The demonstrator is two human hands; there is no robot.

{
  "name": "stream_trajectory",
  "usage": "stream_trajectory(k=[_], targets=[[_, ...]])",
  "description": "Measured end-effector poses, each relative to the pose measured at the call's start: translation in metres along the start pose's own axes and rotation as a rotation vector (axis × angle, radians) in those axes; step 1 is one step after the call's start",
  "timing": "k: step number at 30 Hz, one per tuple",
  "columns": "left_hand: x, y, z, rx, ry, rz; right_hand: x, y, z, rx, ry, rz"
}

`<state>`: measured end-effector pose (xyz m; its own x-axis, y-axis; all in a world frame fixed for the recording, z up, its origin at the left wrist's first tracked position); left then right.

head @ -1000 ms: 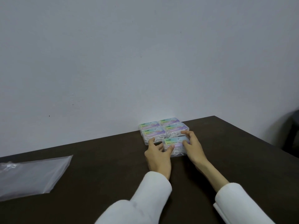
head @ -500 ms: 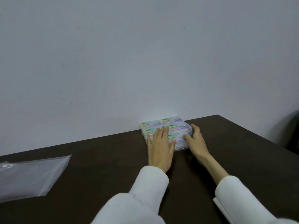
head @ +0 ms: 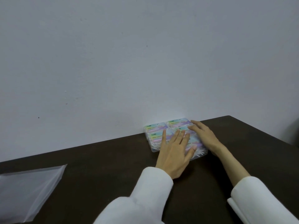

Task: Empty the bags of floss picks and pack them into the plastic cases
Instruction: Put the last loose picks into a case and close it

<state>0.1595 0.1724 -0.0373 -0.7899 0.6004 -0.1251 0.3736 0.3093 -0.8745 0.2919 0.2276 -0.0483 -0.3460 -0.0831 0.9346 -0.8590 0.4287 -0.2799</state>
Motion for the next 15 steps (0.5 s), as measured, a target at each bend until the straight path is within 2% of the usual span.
stream_trajectory(k=[6, 15], targets=[[0.004, 0.005, -0.002, 0.083, -0.037, 0.123, 0.007, 0.011, -0.011, 0.095, -0.108, 0.45], [0.025, 0.0, 0.011, 0.097, -0.061, 0.099, 0.021, 0.036, 0.009, 0.123, -0.152, 0.689]])
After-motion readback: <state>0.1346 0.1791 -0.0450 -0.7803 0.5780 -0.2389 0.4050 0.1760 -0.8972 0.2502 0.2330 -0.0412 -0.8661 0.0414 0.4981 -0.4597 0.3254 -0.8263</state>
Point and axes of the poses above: each hand's wrist, its own z-axis away from the middle knuckle, its own y-axis out of the palm, x = y × z, the point moved 6 cm from there along -z, towards the middle knuckle, and after that the axes turned 12 degrees about -x, right-handed, at the moved point
